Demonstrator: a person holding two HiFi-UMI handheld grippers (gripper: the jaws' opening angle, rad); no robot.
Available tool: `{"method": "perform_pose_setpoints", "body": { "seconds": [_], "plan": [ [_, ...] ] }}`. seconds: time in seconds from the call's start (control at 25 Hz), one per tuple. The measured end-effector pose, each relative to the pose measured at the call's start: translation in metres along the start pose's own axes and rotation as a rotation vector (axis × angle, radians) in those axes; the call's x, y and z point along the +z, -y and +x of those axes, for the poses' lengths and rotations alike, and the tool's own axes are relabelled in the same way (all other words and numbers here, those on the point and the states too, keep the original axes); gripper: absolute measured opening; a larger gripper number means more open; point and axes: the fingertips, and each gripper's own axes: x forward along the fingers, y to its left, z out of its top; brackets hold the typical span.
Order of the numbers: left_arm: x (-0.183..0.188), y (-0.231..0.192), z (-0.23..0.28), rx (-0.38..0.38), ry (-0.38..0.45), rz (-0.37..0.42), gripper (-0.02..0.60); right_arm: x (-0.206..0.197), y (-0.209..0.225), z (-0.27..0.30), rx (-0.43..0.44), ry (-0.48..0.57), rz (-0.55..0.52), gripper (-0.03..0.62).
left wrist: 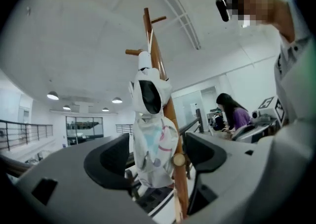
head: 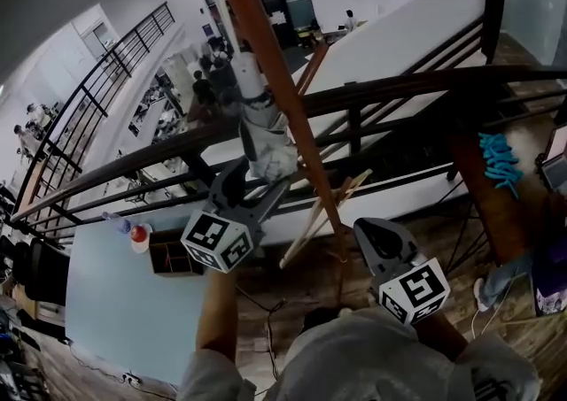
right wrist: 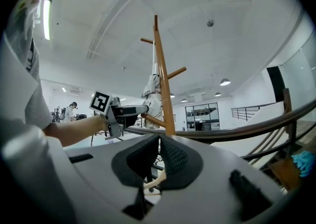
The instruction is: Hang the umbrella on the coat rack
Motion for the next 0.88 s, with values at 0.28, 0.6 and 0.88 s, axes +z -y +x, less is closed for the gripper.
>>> {"method": "perform_pose_setpoints", "body": {
  "seconds": [0.28,0.6,0.88],
  "plan": [
    [0.011,-0.005,-0.041,0.244,0.07,0.021,0.36,-0.005,-0.009,0.002,-0.006,0.009,0.011,0.025],
    [0.002,0.0,-0.107,0.47,0.029,-0.021,0.188,0.004,-0.036,0.001,-0.005,0.005,0.01,0.025],
    [-0.013,0.046,-0.145,0.433,-0.005,-0.073,0.08,0.003,-0.079,-0.013,-0.001,-0.002,-0.007,0.025]
  ]
}}
